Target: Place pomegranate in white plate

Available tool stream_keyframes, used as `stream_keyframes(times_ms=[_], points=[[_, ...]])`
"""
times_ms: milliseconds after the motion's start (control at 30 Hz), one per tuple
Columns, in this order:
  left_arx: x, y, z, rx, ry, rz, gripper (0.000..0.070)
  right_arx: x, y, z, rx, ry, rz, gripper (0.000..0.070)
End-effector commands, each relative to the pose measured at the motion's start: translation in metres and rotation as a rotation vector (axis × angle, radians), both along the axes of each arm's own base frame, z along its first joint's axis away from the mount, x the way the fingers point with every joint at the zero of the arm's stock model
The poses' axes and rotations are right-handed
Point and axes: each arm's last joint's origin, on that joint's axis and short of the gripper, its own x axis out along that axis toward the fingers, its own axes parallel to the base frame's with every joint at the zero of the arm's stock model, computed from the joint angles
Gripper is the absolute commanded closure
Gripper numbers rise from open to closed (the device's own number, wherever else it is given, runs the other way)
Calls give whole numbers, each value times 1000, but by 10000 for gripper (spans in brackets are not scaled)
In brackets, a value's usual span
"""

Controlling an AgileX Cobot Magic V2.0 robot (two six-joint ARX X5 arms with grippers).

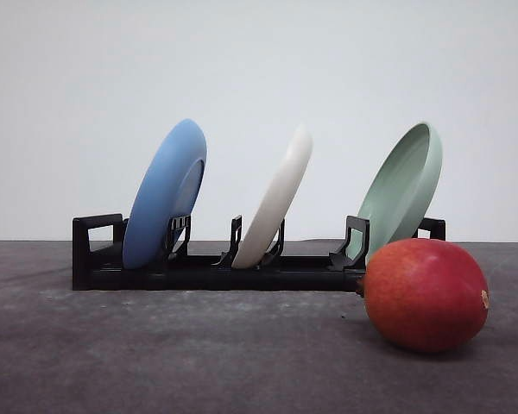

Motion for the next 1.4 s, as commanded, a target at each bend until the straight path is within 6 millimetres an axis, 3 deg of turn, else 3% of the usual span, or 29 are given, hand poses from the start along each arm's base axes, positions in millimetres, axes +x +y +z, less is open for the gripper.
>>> stream_keyframes(times_ms=[0, 300, 533, 767, 1000, 1367], points=[[-5, 0, 13, 8, 11, 4, 700, -7, 0, 13, 12, 12, 3, 697], [-28, 0, 59, 112, 268, 11, 700, -30, 0, 64, -5, 128, 22, 697], [-27, 0, 84, 191, 455, -8, 700, -20, 4, 80, -142, 316, 161, 697], [-1, -3, 93, 234, 634, -124, 700, 6, 6, 78, -207, 454, 240, 697], [35, -10, 86, 248, 730, -288, 700, 23, 12, 73, -249, 506, 301, 697], [64, -47, 93, 443, 539, -509, 700, 23, 32, 75, -303, 462, 476, 694]])
